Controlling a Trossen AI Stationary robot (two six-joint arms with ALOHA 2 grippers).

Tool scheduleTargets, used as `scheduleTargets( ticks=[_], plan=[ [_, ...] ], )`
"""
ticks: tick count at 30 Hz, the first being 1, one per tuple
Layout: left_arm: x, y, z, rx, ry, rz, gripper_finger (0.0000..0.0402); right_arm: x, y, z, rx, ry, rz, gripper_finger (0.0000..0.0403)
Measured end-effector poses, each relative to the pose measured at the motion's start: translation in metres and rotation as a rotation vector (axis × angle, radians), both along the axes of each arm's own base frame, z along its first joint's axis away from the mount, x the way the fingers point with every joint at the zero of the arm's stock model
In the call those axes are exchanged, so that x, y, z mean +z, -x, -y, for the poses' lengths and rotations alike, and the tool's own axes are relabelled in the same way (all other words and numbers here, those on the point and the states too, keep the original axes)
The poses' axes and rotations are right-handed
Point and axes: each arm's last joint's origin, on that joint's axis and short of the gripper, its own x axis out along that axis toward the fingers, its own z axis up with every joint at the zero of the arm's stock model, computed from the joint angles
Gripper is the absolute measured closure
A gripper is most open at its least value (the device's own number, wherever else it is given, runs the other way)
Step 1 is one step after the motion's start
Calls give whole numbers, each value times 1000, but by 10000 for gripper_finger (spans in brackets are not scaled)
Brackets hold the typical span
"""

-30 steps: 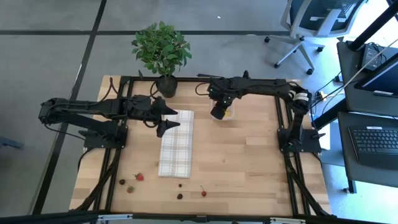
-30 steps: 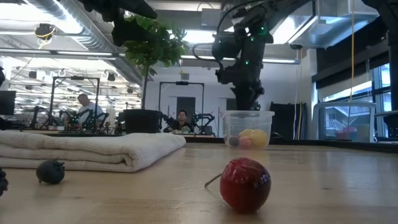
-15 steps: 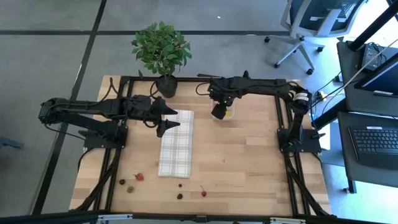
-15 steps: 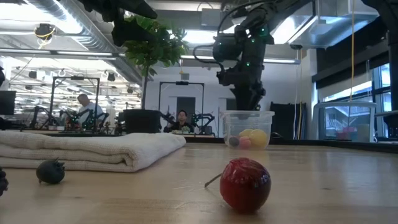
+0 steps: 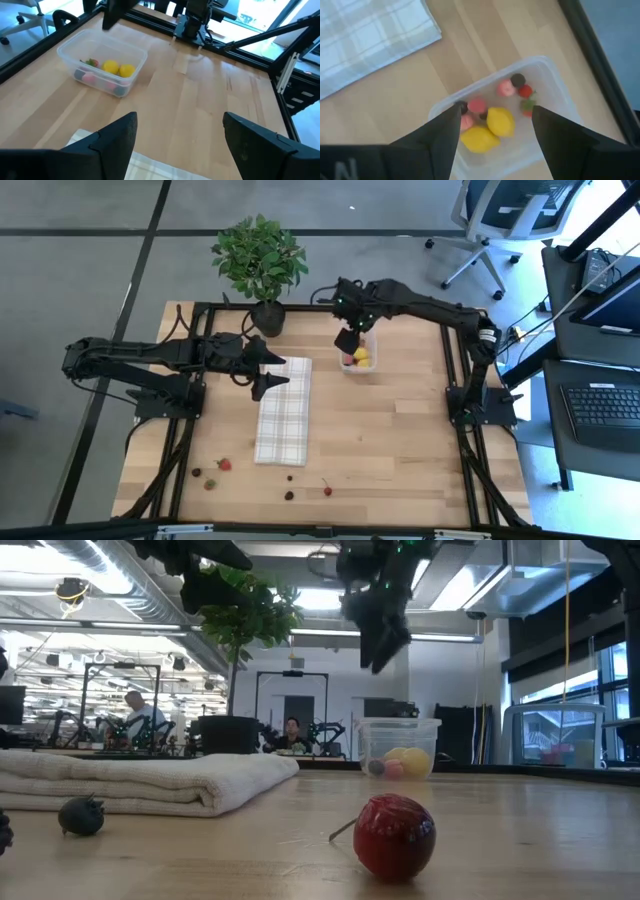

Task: Pick and placing Produce into tupperware
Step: Put the red cherry into the transparent bin

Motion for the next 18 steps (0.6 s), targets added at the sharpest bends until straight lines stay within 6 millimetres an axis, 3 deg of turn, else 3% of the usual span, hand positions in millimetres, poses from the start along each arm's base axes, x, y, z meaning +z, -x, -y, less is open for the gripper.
scheduleTargets(
  ticks=[5, 10, 13, 18],
  plan=[
    [0, 0, 0, -1, 1, -1, 117, 46, 7, -11, 2, -50, 49, 154],
    [-7, 3, 0, -9, -6, -77, 117, 79, -4, -67, 136, -138, 170, 153],
    [-11, 6, 2, -57, -14, -127, 117, 80, -14, -112, 289, -103, 179, 153],
    [-10, 6, 11, -221, 6, -119, 117, 56, -31, -191, 453, -96, 237, 153]
  ],
)
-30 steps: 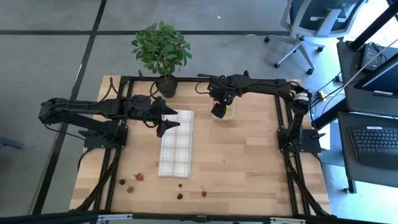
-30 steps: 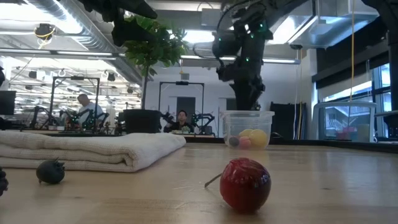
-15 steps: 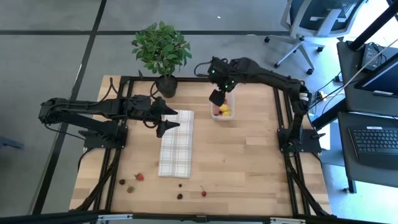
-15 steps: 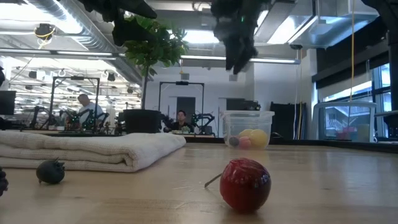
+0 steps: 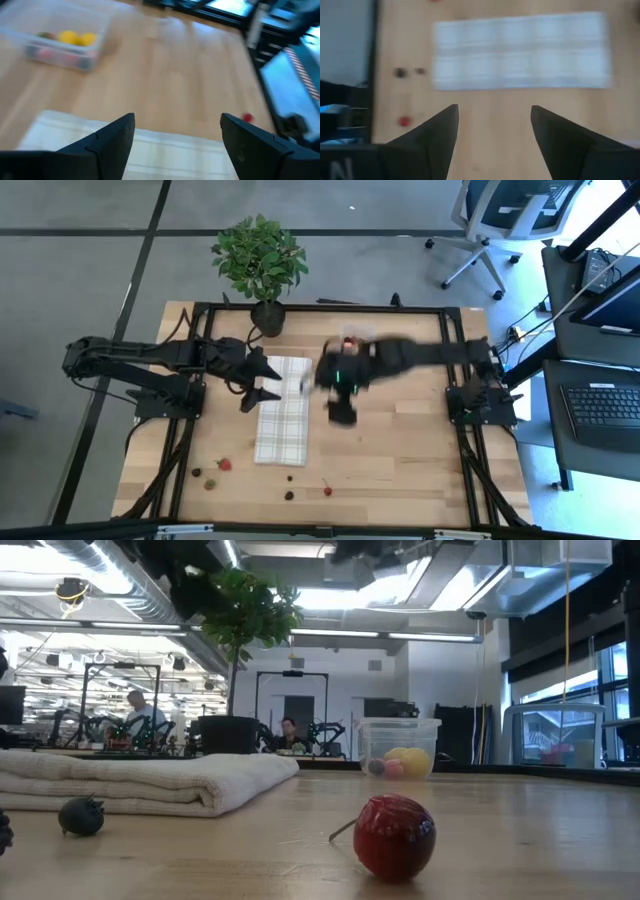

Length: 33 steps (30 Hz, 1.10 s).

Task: Pick and placing Produce into tupperware
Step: Put the red cherry into the transparent bin

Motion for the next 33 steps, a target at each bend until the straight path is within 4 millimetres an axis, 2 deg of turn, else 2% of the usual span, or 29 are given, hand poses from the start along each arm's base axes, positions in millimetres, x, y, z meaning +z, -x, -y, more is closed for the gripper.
scheduleTargets(
  ticks=[5, 10, 13, 18, 22, 28, 33],
  plan=[
    [0, 0, 8, -78, 21, 2, 117, -33, -5, -67, 21, -29, 77, 158],
    [2, -1, 16, -120, 16, 22, 117, -73, -3, -110, 32, -94, 142, 172],
    [5, -2, 21, -159, -9, 70, 117, -89, -3, -122, 78, -138, 184, 182],
    [9, -4, 27, -188, -12, 110, 117, -96, 2, -140, 212, -201, 251, 197],
    [9, -3, 32, -206, 0, 109, 117, -109, 15, -158, 299, -153, 242, 203],
    [9, -2, 42, -253, 9, 107, 117, -145, 33, -172, 244, 11, 277, 204],
    [9, 0, 51, -265, -7, 108, 117, -174, 42, -170, 173, -50, 316, 205]
  ],
)
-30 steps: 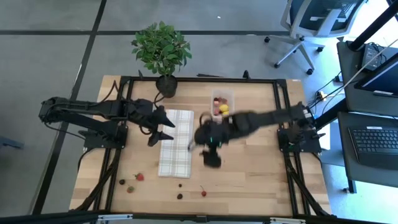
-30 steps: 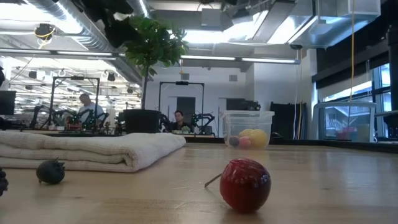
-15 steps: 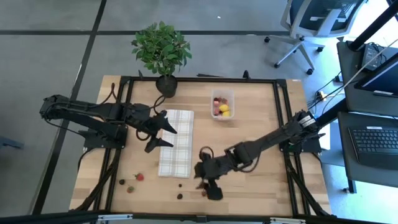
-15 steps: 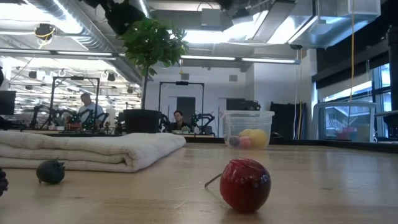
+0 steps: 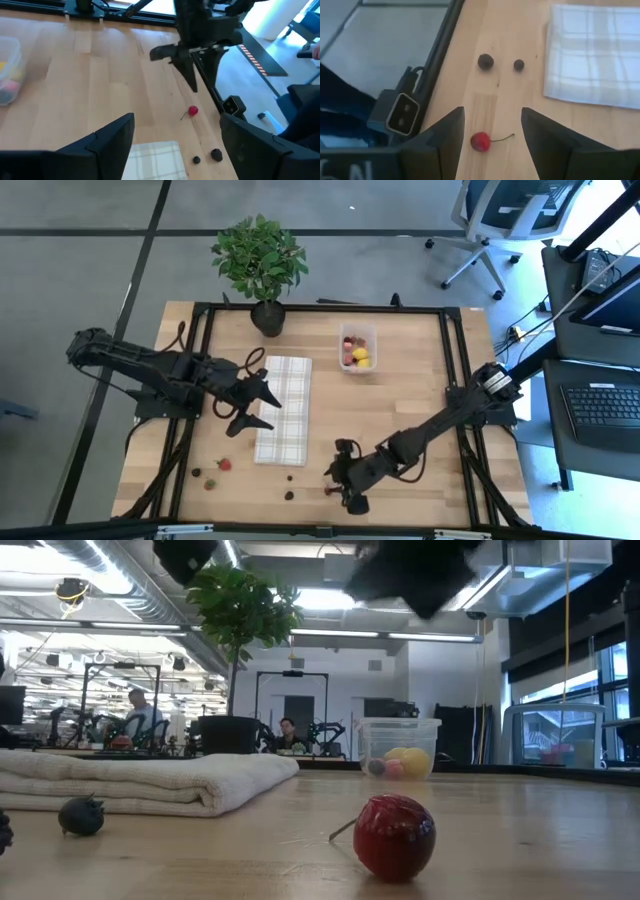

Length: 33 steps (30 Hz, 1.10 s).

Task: Pick and placing Produce into tupperware
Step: Put the red cherry into the transparent bin

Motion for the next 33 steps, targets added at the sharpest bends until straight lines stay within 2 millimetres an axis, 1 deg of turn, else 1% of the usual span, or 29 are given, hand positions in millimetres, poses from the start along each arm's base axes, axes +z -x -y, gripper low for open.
scheduleTargets(
  ticks=[4, 9, 13, 17, 21, 25, 33],
  plan=[
    [0, 1, 6, 11, -21, 4, 117, -13, 4, 2, -9, -67, 78, 205],
    [0, 2, 10, 22, -41, 9, 117, -33, 7, -4, 25, -53, 86, 205],
    [0, 3, 13, 19, -47, 10, 117, -52, 0, -15, 40, -34, 53, 205],
    [0, 3, 13, 25, -38, 7, 117, -66, -8, -26, 80, 12, 54, 205],
    [0, 3, 13, 32, -29, 1, 117, -77, -15, -32, 96, 37, 49, 205],
    [0, 3, 13, 32, -28, 0, 117, -92, -16, -32, 96, 58, 14, 205],
    [-1, 3, 13, 34, -28, -1, 117, -101, -12, -29, 81, 64, -14, 205]
  ],
)
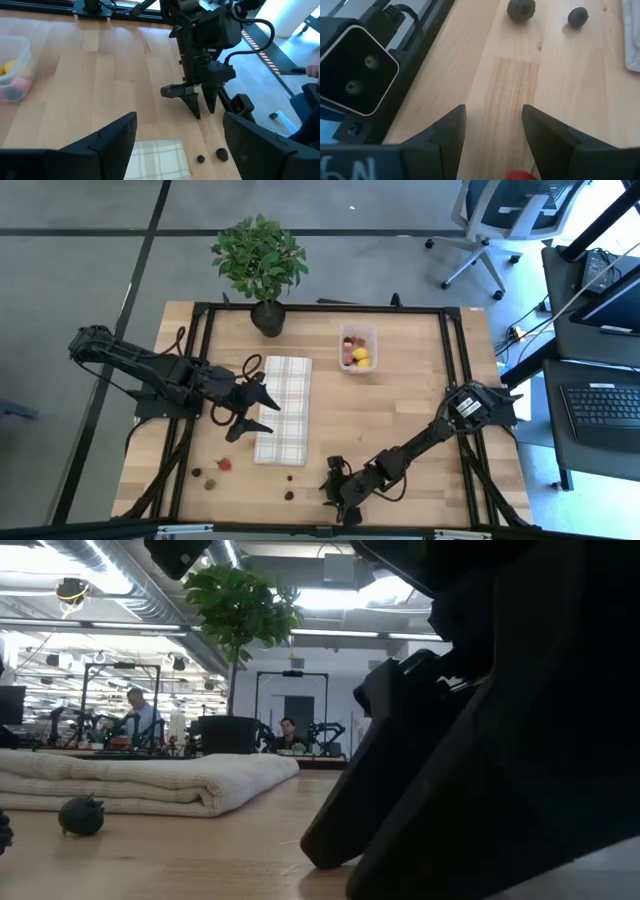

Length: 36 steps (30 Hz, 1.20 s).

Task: Pick and placing Produce into tupperware
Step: Put the red cherry into the transparent bin

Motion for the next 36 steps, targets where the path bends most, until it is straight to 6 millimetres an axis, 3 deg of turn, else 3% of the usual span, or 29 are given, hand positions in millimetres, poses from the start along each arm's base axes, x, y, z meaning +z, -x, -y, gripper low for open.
scheduleTargets(
  ticks=[18, 30, 36],
  plan=[
    [0, 0, 0, 9, -5, -1, 117, -14, 11, 8, -73, -63, -45, 209],
    [0, 0, -1, 43, -22, 3, 117, -16, 11, 11, -109, -43, -40, 338],
    [0, 0, -1, 43, -22, 3, 117, -16, 11, 11, -141, -78, -48, 365]
  ],
)
